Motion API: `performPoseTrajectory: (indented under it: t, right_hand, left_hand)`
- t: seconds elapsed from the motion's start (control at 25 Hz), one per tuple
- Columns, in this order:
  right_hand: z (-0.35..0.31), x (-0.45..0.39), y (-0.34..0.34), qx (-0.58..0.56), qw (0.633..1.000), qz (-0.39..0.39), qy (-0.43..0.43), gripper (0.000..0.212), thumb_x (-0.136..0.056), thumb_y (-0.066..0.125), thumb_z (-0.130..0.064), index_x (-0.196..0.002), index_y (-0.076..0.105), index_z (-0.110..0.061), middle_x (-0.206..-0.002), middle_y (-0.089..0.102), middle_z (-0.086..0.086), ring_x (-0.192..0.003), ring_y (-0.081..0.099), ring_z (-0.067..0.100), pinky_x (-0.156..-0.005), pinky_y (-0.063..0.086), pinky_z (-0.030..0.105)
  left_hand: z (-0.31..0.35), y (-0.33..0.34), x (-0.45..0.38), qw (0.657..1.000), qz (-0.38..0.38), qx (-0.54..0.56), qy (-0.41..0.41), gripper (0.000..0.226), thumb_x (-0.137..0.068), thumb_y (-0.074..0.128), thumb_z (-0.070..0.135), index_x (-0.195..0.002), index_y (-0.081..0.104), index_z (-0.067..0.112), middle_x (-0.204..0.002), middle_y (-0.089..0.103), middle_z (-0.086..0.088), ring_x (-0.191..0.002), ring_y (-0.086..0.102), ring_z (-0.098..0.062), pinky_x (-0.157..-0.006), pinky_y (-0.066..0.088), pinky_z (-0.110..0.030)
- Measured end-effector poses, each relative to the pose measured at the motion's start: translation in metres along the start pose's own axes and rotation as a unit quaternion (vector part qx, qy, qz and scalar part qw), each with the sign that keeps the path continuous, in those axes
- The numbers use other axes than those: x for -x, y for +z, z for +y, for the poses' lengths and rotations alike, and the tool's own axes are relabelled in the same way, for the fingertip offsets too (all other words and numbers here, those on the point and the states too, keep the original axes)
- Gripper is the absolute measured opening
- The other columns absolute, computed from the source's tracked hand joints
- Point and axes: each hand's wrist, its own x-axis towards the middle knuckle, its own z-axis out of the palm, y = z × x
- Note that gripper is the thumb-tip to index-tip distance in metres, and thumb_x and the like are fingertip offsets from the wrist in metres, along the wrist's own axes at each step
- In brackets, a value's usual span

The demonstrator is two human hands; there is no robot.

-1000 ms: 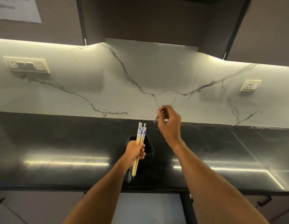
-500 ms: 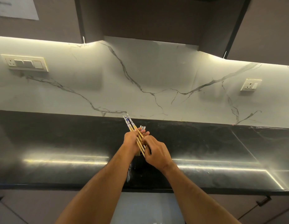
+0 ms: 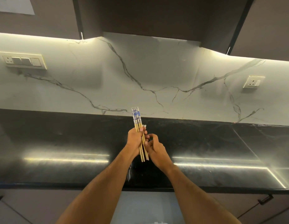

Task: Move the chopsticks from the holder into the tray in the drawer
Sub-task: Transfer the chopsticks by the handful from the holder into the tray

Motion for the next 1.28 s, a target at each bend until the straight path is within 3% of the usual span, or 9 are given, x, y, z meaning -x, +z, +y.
performPoseTrajectory:
  t: [0.16,0.32,0.4,0.6,0.84,0.96,1.04,1.12,1.28]
  right_hand:
    - [0.007,-0.018,-0.023,0.288,0.94,0.132,-0.125,0.067,-0.097,0.062,-0.015,-0.156,0.029,-0.012,-0.158,0.038,0.007,-0.146,0.037,0.021,-0.122,0.031,0.039]
    - [0.003,-0.034,-0.04,0.504,0.814,0.078,-0.278,0.077,-0.094,0.066,-0.014,-0.158,0.025,-0.007,-0.163,0.032,0.014,-0.152,0.029,0.028,-0.125,0.027,0.048]
    - [0.008,-0.036,-0.034,0.542,0.792,0.013,-0.281,0.069,-0.092,0.071,-0.016,-0.152,0.039,-0.008,-0.152,0.05,0.013,-0.143,0.045,0.029,-0.121,0.035,0.049]
    - [0.007,-0.017,-0.009,0.508,0.835,-0.061,-0.203,0.019,-0.098,0.063,-0.018,-0.118,0.063,-0.016,-0.11,0.07,0.004,-0.096,0.067,0.019,-0.091,0.056,0.037]
    - [0.008,0.003,-0.005,0.462,0.869,-0.06,-0.165,0.013,-0.101,0.059,-0.024,-0.11,0.067,-0.018,-0.099,0.071,0.001,-0.085,0.063,0.013,-0.087,0.055,0.035]
    - [0.016,0.019,-0.003,0.292,0.947,0.035,-0.13,0.023,-0.103,0.055,-0.037,-0.098,0.071,-0.02,-0.087,0.069,-0.005,-0.078,0.059,0.007,-0.077,0.053,0.029]
    - [0.023,0.028,0.002,0.077,0.987,0.138,0.018,0.04,-0.106,0.045,-0.043,-0.084,0.067,-0.02,-0.081,0.067,-0.001,-0.079,0.061,0.008,-0.077,0.051,0.031]
    - [0.028,0.033,0.01,-0.114,0.968,0.166,0.152,0.049,-0.108,0.036,-0.047,-0.088,0.07,-0.018,-0.09,0.074,0.004,-0.09,0.069,0.015,-0.089,0.053,0.033]
    - [0.033,0.049,0.024,-0.183,0.953,0.147,0.192,0.059,-0.109,0.032,-0.047,-0.1,0.074,-0.006,-0.094,0.078,0.011,-0.094,0.074,0.024,-0.095,0.056,0.037]
  left_hand:
    - [0.0,-0.025,-0.006,0.934,-0.029,-0.335,0.124,0.018,-0.104,0.048,0.015,-0.1,0.063,0.007,-0.076,0.063,-0.004,-0.06,0.06,-0.012,-0.064,0.058,-0.031]
    - [0.006,-0.046,0.003,0.664,-0.106,-0.72,0.172,0.005,-0.1,0.047,0.013,-0.098,0.051,0.015,-0.09,0.062,-0.007,-0.069,0.054,-0.018,-0.064,0.046,-0.037]
    - [0.004,-0.047,0.01,0.583,-0.123,-0.782,0.184,0.014,-0.098,0.053,0.012,-0.112,0.051,0.014,-0.101,0.064,-0.009,-0.08,0.06,-0.023,-0.069,0.049,-0.037]
    - [-0.01,-0.049,0.013,0.534,-0.139,-0.8,0.235,0.028,-0.097,0.06,0.014,-0.124,0.052,0.013,-0.114,0.066,-0.008,-0.098,0.067,-0.025,-0.085,0.056,-0.039]
    - [-0.018,-0.072,0.02,0.53,-0.173,-0.801,0.218,0.03,-0.095,0.065,0.014,-0.122,0.052,0.012,-0.115,0.064,-0.009,-0.1,0.064,-0.023,-0.084,0.05,-0.034]
    - [-0.024,-0.084,0.031,0.52,-0.173,-0.803,0.232,0.03,-0.095,0.065,0.014,-0.121,0.052,0.012,-0.115,0.065,-0.009,-0.099,0.064,-0.023,-0.087,0.054,-0.036]
    - [-0.031,-0.091,0.04,0.523,-0.176,-0.798,0.24,0.035,-0.095,0.066,0.015,-0.126,0.051,0.012,-0.118,0.065,-0.01,-0.101,0.065,-0.023,-0.091,0.055,-0.037]
    - [-0.04,-0.093,0.05,0.523,-0.186,-0.796,0.24,0.036,-0.096,0.065,0.017,-0.129,0.05,0.011,-0.121,0.064,-0.011,-0.104,0.065,-0.024,-0.093,0.055,-0.038]
    - [-0.055,-0.095,0.07,0.53,-0.192,-0.795,0.226,0.036,-0.098,0.064,0.018,-0.13,0.05,0.01,-0.123,0.064,-0.012,-0.107,0.064,-0.026,-0.097,0.053,-0.039]
